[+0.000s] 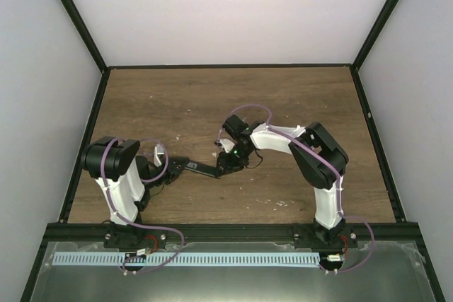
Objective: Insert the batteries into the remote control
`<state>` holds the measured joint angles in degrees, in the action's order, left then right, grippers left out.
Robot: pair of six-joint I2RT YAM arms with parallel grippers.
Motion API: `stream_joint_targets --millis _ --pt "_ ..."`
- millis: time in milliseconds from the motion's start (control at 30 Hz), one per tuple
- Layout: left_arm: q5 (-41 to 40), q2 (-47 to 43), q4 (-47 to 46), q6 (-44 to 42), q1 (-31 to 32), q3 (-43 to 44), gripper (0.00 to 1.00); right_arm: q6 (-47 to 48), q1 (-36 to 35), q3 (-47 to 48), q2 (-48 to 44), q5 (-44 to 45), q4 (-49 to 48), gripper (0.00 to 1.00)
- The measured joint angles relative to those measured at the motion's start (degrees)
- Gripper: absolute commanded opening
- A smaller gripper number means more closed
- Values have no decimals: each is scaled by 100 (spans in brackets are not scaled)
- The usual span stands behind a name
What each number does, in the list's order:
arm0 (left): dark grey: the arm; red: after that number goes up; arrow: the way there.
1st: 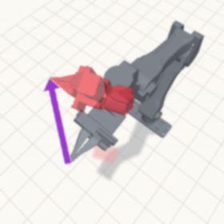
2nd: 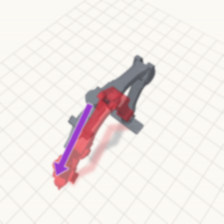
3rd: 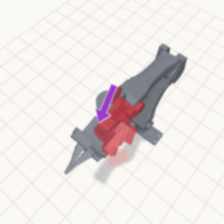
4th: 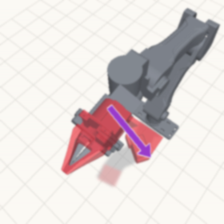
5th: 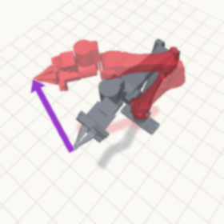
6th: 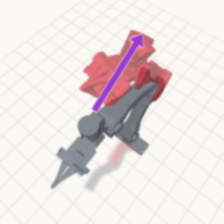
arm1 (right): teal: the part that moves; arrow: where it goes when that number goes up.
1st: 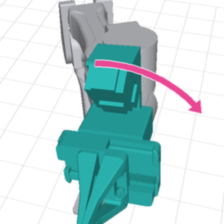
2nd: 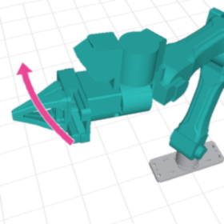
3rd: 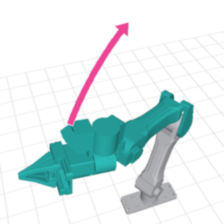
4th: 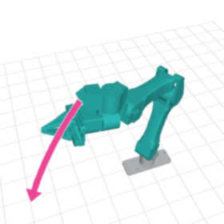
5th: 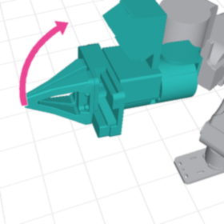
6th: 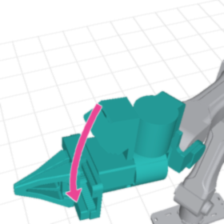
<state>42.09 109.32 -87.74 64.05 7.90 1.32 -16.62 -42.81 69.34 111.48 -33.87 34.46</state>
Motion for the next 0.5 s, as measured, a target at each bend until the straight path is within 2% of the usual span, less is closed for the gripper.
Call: stream_joint_targets --millis 500 --pt "-2 -20 0 -4 0 -4 0 -2 74 313 243 -63 85 29"
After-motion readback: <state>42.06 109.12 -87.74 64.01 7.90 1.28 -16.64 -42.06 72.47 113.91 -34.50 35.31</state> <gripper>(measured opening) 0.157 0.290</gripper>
